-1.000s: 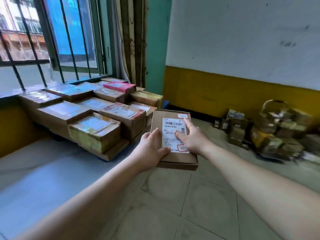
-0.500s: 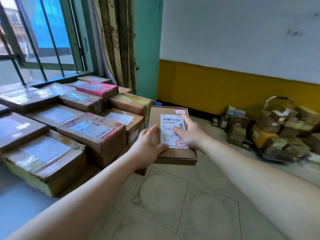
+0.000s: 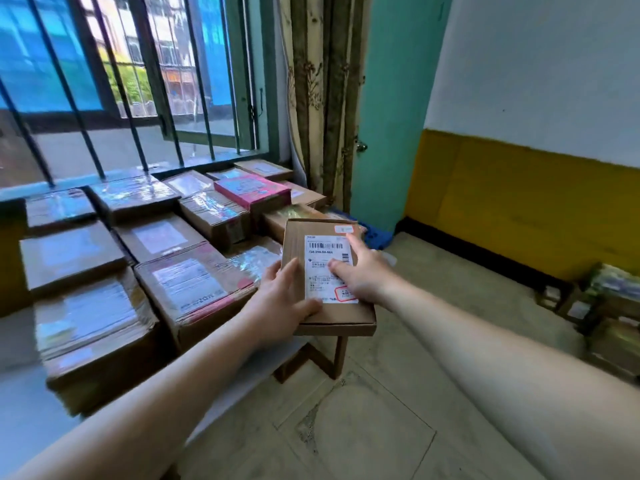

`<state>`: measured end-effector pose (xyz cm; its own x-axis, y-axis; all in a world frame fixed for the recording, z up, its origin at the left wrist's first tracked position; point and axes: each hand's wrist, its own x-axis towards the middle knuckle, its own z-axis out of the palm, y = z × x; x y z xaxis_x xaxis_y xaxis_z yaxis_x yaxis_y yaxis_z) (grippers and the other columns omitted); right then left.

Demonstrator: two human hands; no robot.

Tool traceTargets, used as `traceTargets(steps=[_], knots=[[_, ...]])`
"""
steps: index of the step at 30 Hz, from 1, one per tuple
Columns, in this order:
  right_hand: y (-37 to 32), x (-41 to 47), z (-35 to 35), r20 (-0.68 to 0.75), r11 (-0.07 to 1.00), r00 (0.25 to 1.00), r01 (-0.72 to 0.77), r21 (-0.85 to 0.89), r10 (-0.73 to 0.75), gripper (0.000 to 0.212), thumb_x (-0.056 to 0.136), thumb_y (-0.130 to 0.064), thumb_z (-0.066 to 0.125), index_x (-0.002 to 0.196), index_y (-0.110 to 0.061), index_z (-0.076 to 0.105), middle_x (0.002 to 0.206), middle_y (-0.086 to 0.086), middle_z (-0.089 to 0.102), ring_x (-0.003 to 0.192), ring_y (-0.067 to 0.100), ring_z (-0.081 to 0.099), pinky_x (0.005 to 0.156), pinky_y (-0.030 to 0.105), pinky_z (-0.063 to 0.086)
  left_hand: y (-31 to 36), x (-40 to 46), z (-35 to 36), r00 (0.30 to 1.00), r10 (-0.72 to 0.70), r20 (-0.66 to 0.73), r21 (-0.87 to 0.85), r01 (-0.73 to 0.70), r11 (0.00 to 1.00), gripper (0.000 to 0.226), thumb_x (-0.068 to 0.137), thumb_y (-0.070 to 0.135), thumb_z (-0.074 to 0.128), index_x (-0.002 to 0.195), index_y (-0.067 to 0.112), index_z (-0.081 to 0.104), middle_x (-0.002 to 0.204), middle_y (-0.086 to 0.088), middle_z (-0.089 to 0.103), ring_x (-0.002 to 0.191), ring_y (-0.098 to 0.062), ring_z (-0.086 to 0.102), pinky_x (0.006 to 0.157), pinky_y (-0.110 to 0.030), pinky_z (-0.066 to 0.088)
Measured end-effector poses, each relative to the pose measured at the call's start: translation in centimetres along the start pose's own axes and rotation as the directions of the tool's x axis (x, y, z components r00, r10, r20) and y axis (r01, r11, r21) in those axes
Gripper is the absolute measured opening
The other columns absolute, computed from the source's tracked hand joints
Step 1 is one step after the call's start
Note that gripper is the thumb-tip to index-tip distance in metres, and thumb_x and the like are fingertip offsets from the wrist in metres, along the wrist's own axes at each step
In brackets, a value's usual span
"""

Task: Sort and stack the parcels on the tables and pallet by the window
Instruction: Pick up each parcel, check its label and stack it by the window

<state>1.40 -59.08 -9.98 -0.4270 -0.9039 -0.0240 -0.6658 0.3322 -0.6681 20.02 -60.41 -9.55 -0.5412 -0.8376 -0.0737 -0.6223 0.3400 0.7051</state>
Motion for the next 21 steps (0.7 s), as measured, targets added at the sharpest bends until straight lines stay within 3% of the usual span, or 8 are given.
traceTargets(steps=[5,8,12,16,21], knots=[[-3.2,5.3,3.3,0.093,0.996,0.992,0.086,-0.022,-0.083,0.069,0.096,-0.048,0.055,0.155,-0.034,0.022,0.146,0.007,0.043,0.103,0.018,0.058,0.067,0.021,0.046,-4.3,2.5,-2.4,0.997,-0.061,0.044,0.09,0.057,0.994,0.101,0.079,0.052,0.069,0.152,0.036,0.001,0.16,0.003,-0.011,0.147,-0.024,0.009,0.12,-0.039,0.014],[-4.6,8.2,4.6,0.144,0.993,0.985,0.104,-0.053,-0.095,0.069,0.095,-0.048,0.055,0.155,-0.034,0.023,0.148,0.006,0.042,0.113,0.021,0.058,0.08,0.028,0.05,-5.9,4.2,-3.2,0.998,-0.023,0.066,0.169,0.012,0.986,0.112,0.076,0.048,0.075,0.152,0.031,-0.005,0.159,-0.001,-0.015,0.148,-0.022,0.003,0.117,-0.028,0.009],[-5.1,11.6,5.4,0.221,0.98,0.967,0.158,-0.123,-0.128,0.068,0.095,-0.047,0.055,0.154,-0.029,0.028,0.155,0.006,0.037,0.135,0.024,0.043,0.108,0.031,0.034,-6.5,6.4,-3.3,0.999,-0.051,-0.02,0.291,0.055,0.955,0.11,0.077,0.053,0.07,0.153,0.026,-0.004,0.161,-0.008,-0.01,0.148,-0.024,0.003,0.119,-0.031,0.011],[-6.3,14.9,6.5,0.298,0.962,0.942,0.211,-0.172,-0.154,0.067,0.094,-0.048,0.056,0.153,-0.029,0.032,0.154,0.004,0.04,0.134,0.024,0.044,0.109,0.03,0.035,-6.6,7.9,-3.2,0.989,-0.112,-0.092,0.333,0.137,0.933,0.106,0.079,0.061,0.062,0.154,0.024,-0.002,0.161,-0.01,-0.001,0.147,-0.025,0.006,0.12,-0.033,0.01],[-7.9,18.2,7.8,0.378,0.898,0.9,0.337,-0.284,-0.218,0.07,0.092,-0.056,0.053,0.153,-0.031,0.031,0.154,0.007,0.041,0.137,0.028,0.042,0.112,0.034,0.034,-6.5,9.3,-3.2,0.958,-0.239,-0.159,0.354,0.281,0.892,0.106,0.079,0.067,0.057,0.154,0.024,-0.004,0.161,-0.014,-0.004,0.148,-0.026,0.003,0.118,-0.033,0.004]])
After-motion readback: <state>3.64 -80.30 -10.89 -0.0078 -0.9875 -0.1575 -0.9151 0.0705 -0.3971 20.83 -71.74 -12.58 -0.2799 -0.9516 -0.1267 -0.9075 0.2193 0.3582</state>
